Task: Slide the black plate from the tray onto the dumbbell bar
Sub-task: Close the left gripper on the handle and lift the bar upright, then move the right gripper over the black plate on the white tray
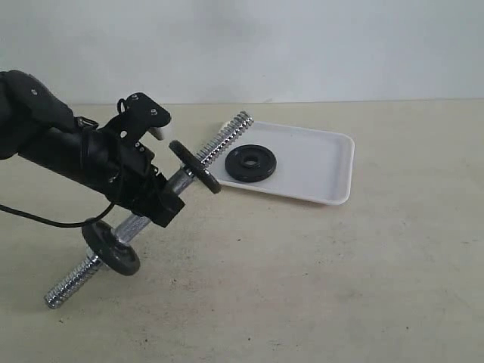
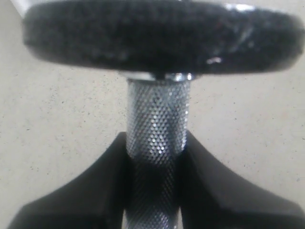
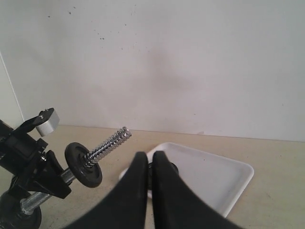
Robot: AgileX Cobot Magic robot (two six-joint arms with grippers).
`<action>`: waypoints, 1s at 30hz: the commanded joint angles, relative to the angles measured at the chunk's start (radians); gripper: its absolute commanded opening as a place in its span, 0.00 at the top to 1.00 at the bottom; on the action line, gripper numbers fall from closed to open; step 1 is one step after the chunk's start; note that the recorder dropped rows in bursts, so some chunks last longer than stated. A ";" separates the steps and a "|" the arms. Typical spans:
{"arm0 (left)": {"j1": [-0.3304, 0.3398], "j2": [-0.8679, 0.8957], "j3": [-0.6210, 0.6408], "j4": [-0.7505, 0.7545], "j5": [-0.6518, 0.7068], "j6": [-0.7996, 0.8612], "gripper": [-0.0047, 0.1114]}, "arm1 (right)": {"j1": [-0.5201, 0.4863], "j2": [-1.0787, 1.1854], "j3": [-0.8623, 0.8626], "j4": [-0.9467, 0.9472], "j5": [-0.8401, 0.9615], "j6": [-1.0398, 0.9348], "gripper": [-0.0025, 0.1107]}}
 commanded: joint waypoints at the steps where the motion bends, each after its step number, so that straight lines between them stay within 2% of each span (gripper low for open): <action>1: -0.003 -0.062 -0.034 -0.068 -0.031 -0.018 0.92 | 0.002 0.003 -0.002 -0.008 -0.003 0.005 0.97; 12: -0.003 -0.062 -0.034 -0.068 -0.039 -0.022 0.92 | 0.002 0.003 -0.002 -0.016 -0.023 0.006 0.97; 21: -0.003 -0.062 -0.034 -0.068 -0.193 -0.078 0.92 | 0.002 0.020 -0.018 -0.016 0.056 -0.005 0.97; 30: 0.082 -0.062 -0.034 -0.068 -0.179 -0.156 0.92 | 0.002 0.227 -0.159 -0.029 0.022 -0.095 0.97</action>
